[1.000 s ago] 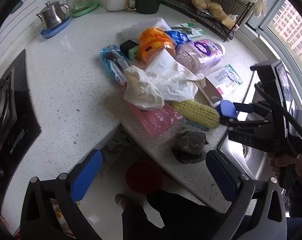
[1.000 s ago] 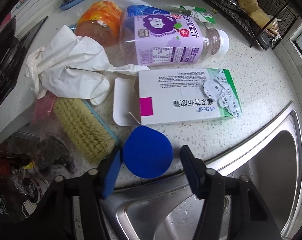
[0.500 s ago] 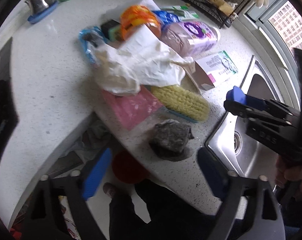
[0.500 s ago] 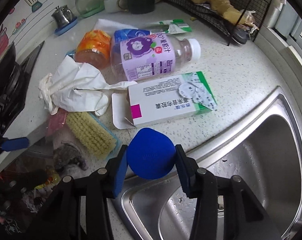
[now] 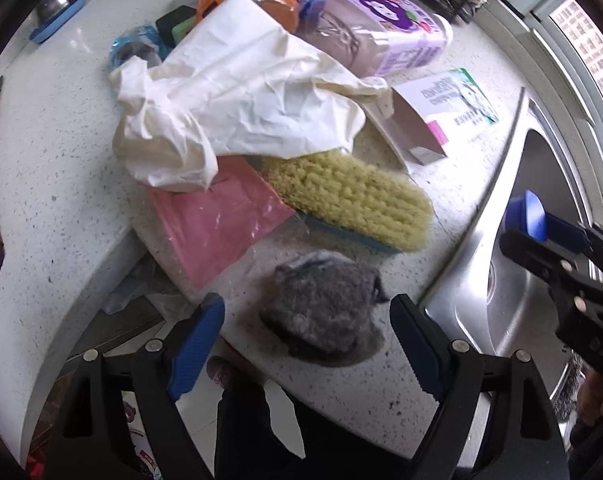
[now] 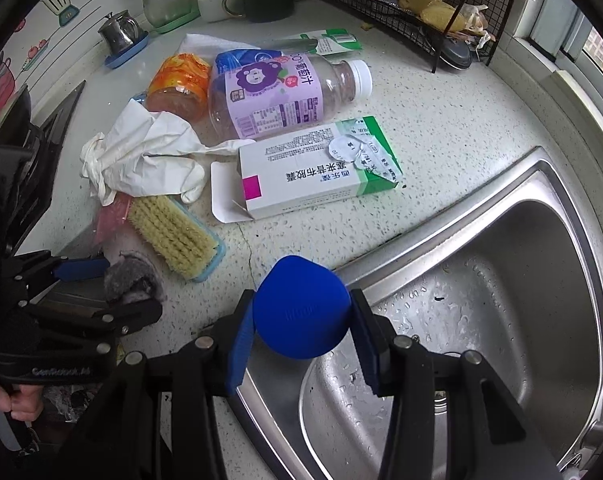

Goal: Collect trash
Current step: 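Grasp the grey steel-wool scrubber with the left tool while the right tool holds the blue cap, then carry the scrubber and cap down over the red bin with both tools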

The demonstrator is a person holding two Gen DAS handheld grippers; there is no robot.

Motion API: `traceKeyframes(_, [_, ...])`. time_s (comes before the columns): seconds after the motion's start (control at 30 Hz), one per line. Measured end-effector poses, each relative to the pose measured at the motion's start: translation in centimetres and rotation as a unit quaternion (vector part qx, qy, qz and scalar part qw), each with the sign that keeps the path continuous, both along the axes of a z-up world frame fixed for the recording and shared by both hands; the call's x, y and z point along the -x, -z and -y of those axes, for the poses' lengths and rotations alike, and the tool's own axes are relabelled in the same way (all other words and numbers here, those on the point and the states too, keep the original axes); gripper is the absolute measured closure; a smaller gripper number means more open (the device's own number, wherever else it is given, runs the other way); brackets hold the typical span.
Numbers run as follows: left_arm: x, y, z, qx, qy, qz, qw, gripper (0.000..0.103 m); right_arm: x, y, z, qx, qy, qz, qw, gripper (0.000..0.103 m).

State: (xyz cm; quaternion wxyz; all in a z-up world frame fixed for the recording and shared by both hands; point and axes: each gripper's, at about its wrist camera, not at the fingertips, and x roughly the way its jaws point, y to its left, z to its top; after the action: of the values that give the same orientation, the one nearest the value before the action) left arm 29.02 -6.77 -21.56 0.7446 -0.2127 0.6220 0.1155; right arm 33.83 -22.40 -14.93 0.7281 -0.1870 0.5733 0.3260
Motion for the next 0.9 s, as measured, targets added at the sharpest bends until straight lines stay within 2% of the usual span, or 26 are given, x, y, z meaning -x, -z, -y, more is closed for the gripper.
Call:
traceKeyframes(0.1, [0.1,0.1,0.0,-0.012,0.002,0.005,0.9999,0.024,0.5,0.2,-0.3,0.004,0.0,0.006,1.0,0.06])
traceKeyframes(0.17, [0.0,-0.2,0.3,-0.027,0.007,0.015,0.9995,0.047,1.0,0.1,0.0,-0.001,0.0,0.005,1.0,0.06])
traceKeyframes(0.33, [-0.1,-0.3,1.1,-0.042,0.035,0.017,0.9984,0.063,1.9,0.5,-0.6,0.0,0.017,0.002,1.0,0.06])
traceKeyframes(0.47, [0.4,-0.5,1.6,-0.031,0.048,0.024,0.998,0.068,3.2,-0.2,0.0,-0.004,0.036,0.004,0.999,0.06])
traceKeyframes(0.57, [2.1,-1.9,1.7,-0.035,0.063,0.046,0.9964,0.069,4.2,-1.2,0.2,-0.007,0.05,0.008,0.999,0.06])
traceKeyframes(0.8, [6.6,-7.0,1.1,-0.058,0.114,0.109,0.9858,0.069,8.6,-4.4,-0.9,-0.038,0.08,0.025,0.996,0.06])
traceKeyframes(0.9, [9.1,-9.1,0.6,-0.08,0.135,0.129,0.9791,0.069,11.0,-5.6,-1.7,-0.046,0.096,0.038,0.994,0.06])
